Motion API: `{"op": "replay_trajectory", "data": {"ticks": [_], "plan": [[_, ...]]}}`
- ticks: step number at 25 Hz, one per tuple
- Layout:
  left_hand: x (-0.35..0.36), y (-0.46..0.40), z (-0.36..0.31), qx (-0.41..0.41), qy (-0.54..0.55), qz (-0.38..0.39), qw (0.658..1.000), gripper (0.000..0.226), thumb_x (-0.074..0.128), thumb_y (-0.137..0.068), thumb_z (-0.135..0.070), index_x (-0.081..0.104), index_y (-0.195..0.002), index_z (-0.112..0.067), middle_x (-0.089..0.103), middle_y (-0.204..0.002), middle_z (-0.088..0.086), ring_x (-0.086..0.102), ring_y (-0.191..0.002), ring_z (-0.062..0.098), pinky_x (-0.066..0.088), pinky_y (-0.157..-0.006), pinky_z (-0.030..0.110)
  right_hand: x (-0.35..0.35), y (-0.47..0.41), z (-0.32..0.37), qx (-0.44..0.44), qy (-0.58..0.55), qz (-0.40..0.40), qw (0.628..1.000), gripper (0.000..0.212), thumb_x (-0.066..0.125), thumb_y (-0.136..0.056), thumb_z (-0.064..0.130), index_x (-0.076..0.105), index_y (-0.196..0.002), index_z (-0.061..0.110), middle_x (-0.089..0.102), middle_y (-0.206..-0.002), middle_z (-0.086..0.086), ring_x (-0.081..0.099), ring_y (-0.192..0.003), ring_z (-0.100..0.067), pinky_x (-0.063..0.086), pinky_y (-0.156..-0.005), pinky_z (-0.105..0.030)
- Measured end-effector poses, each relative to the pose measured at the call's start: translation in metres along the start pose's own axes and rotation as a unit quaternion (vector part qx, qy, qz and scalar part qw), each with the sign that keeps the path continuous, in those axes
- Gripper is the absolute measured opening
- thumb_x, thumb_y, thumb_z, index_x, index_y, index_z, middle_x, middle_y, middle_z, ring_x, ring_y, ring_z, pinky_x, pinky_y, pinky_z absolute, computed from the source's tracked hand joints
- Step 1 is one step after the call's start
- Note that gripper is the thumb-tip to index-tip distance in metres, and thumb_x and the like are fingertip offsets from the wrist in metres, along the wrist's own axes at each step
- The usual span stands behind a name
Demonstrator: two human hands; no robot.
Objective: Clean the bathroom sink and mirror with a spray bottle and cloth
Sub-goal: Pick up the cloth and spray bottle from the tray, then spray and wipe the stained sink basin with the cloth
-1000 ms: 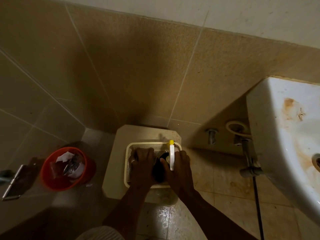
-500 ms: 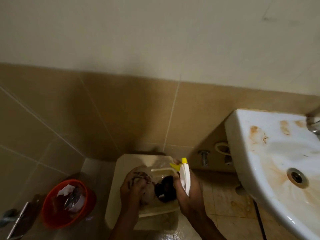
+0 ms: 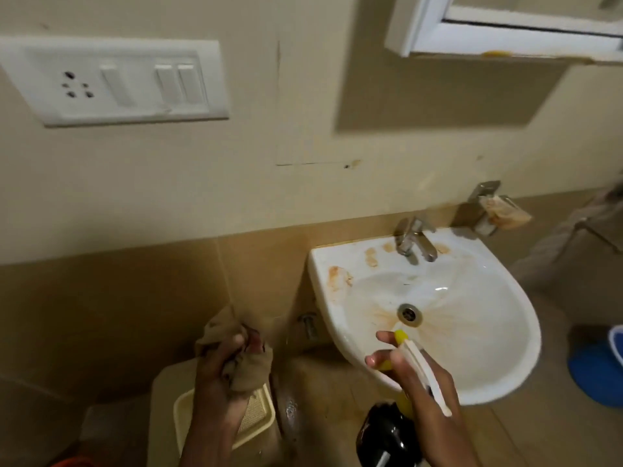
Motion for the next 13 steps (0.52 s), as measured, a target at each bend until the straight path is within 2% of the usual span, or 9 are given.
{"op": "replay_trajectory", "data": {"ticks": [1, 2, 3, 5, 7, 9, 11, 13], "plan": [[0.028, 0.006, 0.001, -0.008, -0.026, -0.014, 1.0, 0.025, 0.074, -0.073, -0.003, 0.068, -0.097, -0.003, 0.066, -0.071, 0.009, 0.062, -0.049, 0.012, 0.05, -0.045, 0.022, -0.014, -0.004, 0.005, -0.025, 0.056, -0.007, 0.998, 0.026, 0.063, -0.092, 0.05, 0.08, -0.094, 0.03, 0.083, -0.089, 0.004, 0.077, -0.097, -0.009, 0.055, -0.087, -0.029], [0.059, 0.007, 0.005, 0.013, -0.054, -0.021, 0.998, 0.02, 0.072, -0.077, 0.003, 0.07, -0.096, -0.005, 0.068, -0.077, 0.013, 0.066, -0.054, 0.015, 0.054, -0.047, 0.026, -0.028, -0.009, 0.008, -0.047, 0.081, -0.031, 0.995, 0.031, 0.057, -0.092, 0.055, 0.08, -0.09, 0.034, 0.082, -0.091, 0.005, 0.076, -0.097, -0.011, 0.055, -0.088, -0.034], [0.079, 0.0, 0.01, 0.031, -0.111, -0.033, 0.993, 0.023, 0.07, -0.08, 0.006, 0.071, -0.101, -0.005, 0.07, -0.086, 0.015, 0.07, -0.061, 0.019, 0.058, -0.053, 0.031, -0.039, -0.014, 0.006, -0.053, 0.089, -0.035, 0.994, 0.032, 0.056, -0.092, 0.054, 0.079, -0.085, 0.033, 0.081, -0.086, 0.005, 0.075, -0.09, -0.011, 0.055, -0.085, -0.036], [0.108, -0.007, 0.024, 0.071, -0.198, -0.073, 0.975, 0.048, 0.078, -0.074, 0.003, 0.066, -0.12, -0.005, 0.071, -0.109, 0.017, 0.073, -0.085, 0.027, 0.062, -0.069, 0.039, -0.061, -0.027, 0.011, -0.063, 0.104, -0.067, 0.99, 0.036, 0.055, -0.093, 0.05, 0.078, -0.079, 0.026, 0.078, -0.075, 0.0, 0.073, -0.074, -0.015, 0.055, -0.074, -0.042], [0.135, -0.017, 0.039, 0.1, -0.246, -0.089, 0.96, 0.062, 0.084, -0.069, -0.002, 0.064, -0.127, -0.01, 0.07, -0.118, 0.014, 0.07, -0.099, 0.031, 0.062, -0.078, 0.041, -0.08, -0.045, 0.013, -0.068, 0.104, -0.077, 0.989, 0.034, 0.058, -0.099, 0.043, 0.077, -0.08, 0.023, 0.077, -0.072, -0.004, 0.072, -0.07, -0.021, 0.056, -0.072, -0.044], [0.166, -0.021, 0.049, 0.145, -0.268, -0.101, 0.947, 0.059, 0.081, -0.073, 0.003, 0.063, -0.127, -0.013, 0.068, -0.117, 0.006, 0.068, -0.098, 0.024, 0.06, -0.079, 0.036, -0.099, -0.061, 0.012, -0.065, 0.117, -0.08, 0.988, 0.029, 0.059, -0.105, 0.033, 0.077, -0.086, 0.023, 0.079, -0.075, -0.001, 0.076, -0.076, -0.015, 0.057, -0.074, -0.034], [0.187, -0.029, 0.063, 0.172, -0.272, -0.117, 0.94, 0.057, 0.077, -0.076, 0.008, 0.062, -0.126, -0.018, 0.066, -0.114, -0.001, 0.065, -0.097, 0.018, 0.059, -0.08, 0.035, -0.117, -0.074, 0.009, -0.072, 0.113, -0.076, 0.988, 0.028, 0.058, -0.107, 0.027, 0.077, -0.089, 0.017, 0.077, -0.073, -0.002, 0.075, -0.073, -0.009, 0.053, -0.069, -0.02], [0.199, -0.036, 0.076, 0.183, -0.278, -0.144, 0.932, 0.058, 0.075, -0.077, 0.009, 0.062, -0.128, -0.016, 0.065, -0.121, 0.003, 0.066, -0.102, 0.023, 0.06, -0.083, 0.038, -0.133, -0.087, 0.009, -0.072, 0.112, -0.072, 0.988, 0.028, 0.058, -0.107, 0.025, 0.076, -0.09, 0.013, 0.077, -0.071, -0.003, 0.073, -0.072, -0.004, 0.048, -0.065, -0.009]]}}
Point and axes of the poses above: each hand's wrist, its own y-axis away from the middle knuckle, its own x-axis out of the palm, z = x × y, the point moved 7 cm from there along -y, towards the middle knuckle
